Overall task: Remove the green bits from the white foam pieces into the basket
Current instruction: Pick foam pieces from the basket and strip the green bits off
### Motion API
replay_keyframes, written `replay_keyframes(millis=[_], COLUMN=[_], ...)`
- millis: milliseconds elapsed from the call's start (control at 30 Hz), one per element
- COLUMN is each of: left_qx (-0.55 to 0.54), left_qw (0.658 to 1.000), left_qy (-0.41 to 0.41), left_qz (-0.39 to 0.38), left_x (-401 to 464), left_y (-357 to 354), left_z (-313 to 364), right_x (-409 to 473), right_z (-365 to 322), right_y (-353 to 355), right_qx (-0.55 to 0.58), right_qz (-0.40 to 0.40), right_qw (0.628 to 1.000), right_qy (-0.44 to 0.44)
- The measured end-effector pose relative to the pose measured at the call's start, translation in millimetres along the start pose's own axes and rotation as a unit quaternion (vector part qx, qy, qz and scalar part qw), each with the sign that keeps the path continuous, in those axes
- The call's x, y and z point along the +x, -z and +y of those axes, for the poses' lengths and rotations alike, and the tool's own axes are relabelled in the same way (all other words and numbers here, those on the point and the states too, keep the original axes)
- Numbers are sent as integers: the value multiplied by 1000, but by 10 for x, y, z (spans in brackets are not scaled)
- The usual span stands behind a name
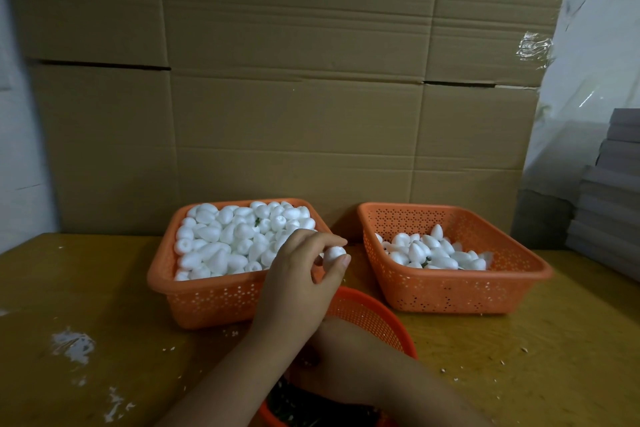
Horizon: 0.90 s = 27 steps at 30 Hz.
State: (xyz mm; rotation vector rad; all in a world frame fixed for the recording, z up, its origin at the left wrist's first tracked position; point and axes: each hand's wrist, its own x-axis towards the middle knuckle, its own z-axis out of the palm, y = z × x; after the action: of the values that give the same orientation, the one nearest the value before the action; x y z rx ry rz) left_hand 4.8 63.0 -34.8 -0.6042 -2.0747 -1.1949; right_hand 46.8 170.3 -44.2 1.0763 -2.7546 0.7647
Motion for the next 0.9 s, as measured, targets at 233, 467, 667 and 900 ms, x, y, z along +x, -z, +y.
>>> replay_keyframes(millis=[233,467,667,900], left_qx=[-41,-34,-3,-4], left_qw=[998,998,1000,999], left_qy=[31,26,-1,16], left_qz=[38,35,25,51], left_x=[-11,-22,-3,5], left_y=[8,2,23,8], left_z=[35,42,41,56], right_x=[6,10,15,20], right_z=[8,12,15,33], right_y=[2,-6,-8,-24], right_qx=[-7,-13,-11,-17], right_qz=[-11,-12,-10,-2], right_qw=[1000,1000,1000,1000], right_qy=[-11,-9,-3,1])
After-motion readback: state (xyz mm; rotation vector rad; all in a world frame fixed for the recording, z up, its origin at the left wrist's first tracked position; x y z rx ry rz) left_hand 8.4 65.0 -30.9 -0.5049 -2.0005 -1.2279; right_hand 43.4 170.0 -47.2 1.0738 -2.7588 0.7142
